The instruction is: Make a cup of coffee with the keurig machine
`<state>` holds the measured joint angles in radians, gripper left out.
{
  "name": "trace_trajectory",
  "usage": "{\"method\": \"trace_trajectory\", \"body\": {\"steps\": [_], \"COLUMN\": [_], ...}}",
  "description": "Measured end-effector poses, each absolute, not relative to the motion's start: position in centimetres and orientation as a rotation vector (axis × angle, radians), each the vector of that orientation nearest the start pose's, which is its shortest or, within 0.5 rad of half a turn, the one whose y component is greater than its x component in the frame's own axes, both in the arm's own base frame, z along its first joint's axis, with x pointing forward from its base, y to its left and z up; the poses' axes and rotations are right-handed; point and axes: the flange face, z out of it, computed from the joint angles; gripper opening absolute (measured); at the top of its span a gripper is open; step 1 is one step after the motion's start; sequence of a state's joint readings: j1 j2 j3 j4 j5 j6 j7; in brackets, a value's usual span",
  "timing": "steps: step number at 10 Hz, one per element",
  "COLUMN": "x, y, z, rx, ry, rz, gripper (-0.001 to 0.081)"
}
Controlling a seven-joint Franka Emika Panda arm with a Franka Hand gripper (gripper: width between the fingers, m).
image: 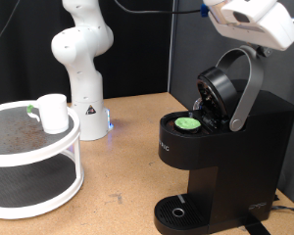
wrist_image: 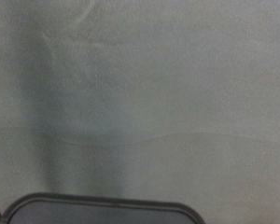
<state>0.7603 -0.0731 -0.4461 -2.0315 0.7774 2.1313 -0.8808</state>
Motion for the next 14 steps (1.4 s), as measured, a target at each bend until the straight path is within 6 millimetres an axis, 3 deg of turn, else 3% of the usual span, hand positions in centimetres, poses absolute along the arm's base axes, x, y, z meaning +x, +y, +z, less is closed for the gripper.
{"method": "trace_trajectory", "body": {"steps": [7, 12, 14], "x": [51.7, 50.5, 50.3], "y": [17.6, 11.8, 9.5], "z": [50.0, 50.8, 49.0], "rx": [-2.245, -2.233, -2.325], "ry": [-0.994, -1.009, -1.011], "rz": [-0.425, -0.375, -0.344], "gripper": [0.0003, 0.0003, 0.0003]}}
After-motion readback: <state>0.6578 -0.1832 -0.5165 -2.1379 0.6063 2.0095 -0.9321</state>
